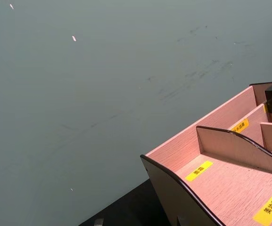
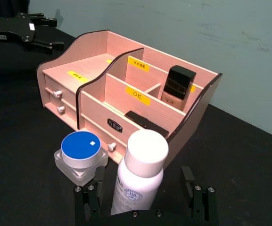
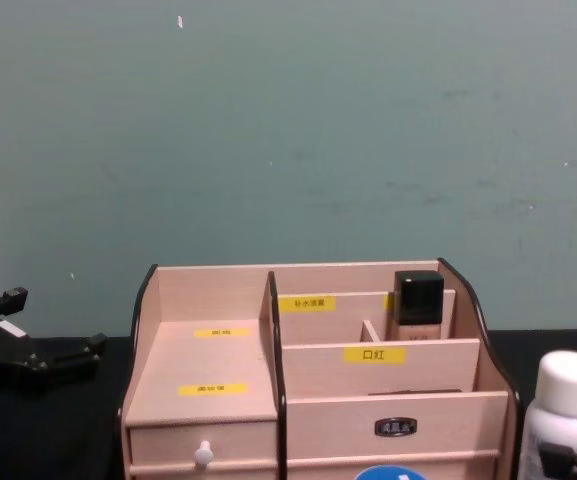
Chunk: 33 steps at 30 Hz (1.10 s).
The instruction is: Pick up the facial cleanser and watermelon frost from the table and place them into the tiered storage box.
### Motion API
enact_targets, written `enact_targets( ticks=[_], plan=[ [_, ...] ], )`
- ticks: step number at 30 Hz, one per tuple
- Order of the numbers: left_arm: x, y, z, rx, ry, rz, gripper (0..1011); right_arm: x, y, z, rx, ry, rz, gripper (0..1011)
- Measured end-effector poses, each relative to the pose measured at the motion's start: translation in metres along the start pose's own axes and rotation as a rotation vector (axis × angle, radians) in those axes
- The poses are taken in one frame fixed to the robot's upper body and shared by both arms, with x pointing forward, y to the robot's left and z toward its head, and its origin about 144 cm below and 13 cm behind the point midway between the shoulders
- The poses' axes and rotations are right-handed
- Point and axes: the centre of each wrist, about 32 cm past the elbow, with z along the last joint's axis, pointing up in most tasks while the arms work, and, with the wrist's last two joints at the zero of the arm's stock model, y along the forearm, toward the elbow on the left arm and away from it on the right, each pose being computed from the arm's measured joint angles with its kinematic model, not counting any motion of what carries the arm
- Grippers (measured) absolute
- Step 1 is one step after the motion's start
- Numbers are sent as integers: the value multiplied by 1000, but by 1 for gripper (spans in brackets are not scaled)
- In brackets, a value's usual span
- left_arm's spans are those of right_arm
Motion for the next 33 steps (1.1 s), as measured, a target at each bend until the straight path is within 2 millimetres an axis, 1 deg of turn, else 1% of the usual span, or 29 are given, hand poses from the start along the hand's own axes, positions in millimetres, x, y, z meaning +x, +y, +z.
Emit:
enact_targets(
  ticks=[14,29,33],
  plan=[
    [0,0,0,0,0,0,1010,2,16,-3,5,14,9,1002],
    [0,0,0,0,0,0,1009,3,18,-3,0,16,8,1003],
    [0,0,0,0,0,0,1010,3,18,-3,0,16,8,945]
  ],
)
